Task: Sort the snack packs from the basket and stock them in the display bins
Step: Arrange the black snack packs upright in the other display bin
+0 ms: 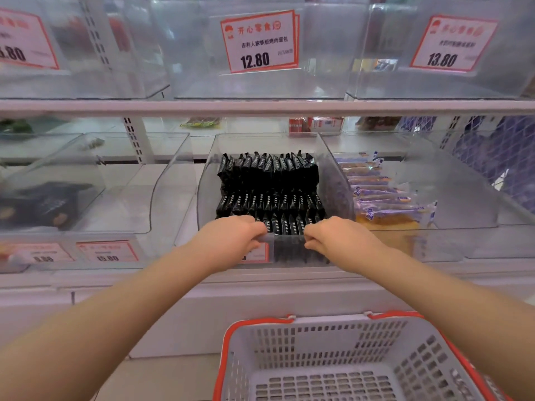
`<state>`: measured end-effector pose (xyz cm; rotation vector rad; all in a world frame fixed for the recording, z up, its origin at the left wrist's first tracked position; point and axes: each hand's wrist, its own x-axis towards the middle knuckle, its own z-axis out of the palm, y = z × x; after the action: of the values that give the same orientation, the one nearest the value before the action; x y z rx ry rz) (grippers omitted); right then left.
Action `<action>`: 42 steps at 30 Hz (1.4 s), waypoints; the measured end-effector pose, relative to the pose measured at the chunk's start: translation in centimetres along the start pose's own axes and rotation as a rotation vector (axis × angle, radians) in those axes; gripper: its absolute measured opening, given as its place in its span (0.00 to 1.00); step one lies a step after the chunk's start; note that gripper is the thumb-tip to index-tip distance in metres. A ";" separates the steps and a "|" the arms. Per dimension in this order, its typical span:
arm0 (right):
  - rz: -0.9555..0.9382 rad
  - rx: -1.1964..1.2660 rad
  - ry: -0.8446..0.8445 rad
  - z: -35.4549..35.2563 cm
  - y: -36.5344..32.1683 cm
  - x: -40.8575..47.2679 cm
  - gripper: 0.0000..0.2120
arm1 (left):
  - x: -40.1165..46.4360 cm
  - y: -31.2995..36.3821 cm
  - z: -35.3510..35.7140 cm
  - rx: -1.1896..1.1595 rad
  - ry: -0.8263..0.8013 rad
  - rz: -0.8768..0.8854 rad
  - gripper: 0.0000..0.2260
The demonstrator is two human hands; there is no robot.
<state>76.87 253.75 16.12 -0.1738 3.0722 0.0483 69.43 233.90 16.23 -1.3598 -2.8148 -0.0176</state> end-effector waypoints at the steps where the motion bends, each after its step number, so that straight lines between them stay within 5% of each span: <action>1: -0.005 -0.019 0.019 0.1 0.0 -0.1 0.08 | 0.0 0.0 0.2 0.013 0.016 0.010 0.09; 6: -0.096 -0.105 0.002 -0.5 0.2 0.2 0.11 | 0.9 0.1 0.0 0.099 -0.022 0.115 0.12; 9: -0.115 0.111 -0.108 -3.0 0.8 1.8 0.19 | 2.0 -0.5 -1.2 0.102 -0.101 0.182 0.17; 11: -0.136 0.214 -0.077 -3.9 1.4 3.7 0.16 | 2.7 -1.1 -1.9 -0.023 -0.129 0.136 0.22; 13: -0.142 0.147 -0.144 -3.6 1.3 5.4 0.10 | 3.7 -2.0 -2.1 -0.138 -0.071 0.052 0.21; 18: -0.089 0.074 -0.393 -1.7 1.1 8.3 0.24 | 6.5 -3.2 -1.3 -0.218 -0.167 0.015 0.09; 26: -0.132 -0.069 -0.233 -1.5 2.1 8.9 0.19 | 9.5 -1.0 1.0 -0.207 -0.242 0.071 0.26; 31: -0.108 -0.028 -0.401 -2.3 2.7 8.3 0.28 | 9.8 -1.2 1.6 -0.075 -0.177 0.077 0.20; 36: -0.142 -0.225 -0.261 -1.6 1.5 8.3 0.23 | 10.0 -1.6 1.6 -0.111 -0.163 0.083 0.20; 42: -0.043 -0.439 -0.511 -4.0 2.1 7.2 0.32 | 10.1 -0.8 1.6 -0.076 -0.217 0.003 0.28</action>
<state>69.20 254.86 19.74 -0.2078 2.5050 0.6560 62.52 241.31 14.83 -1.4650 -3.0176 0.0250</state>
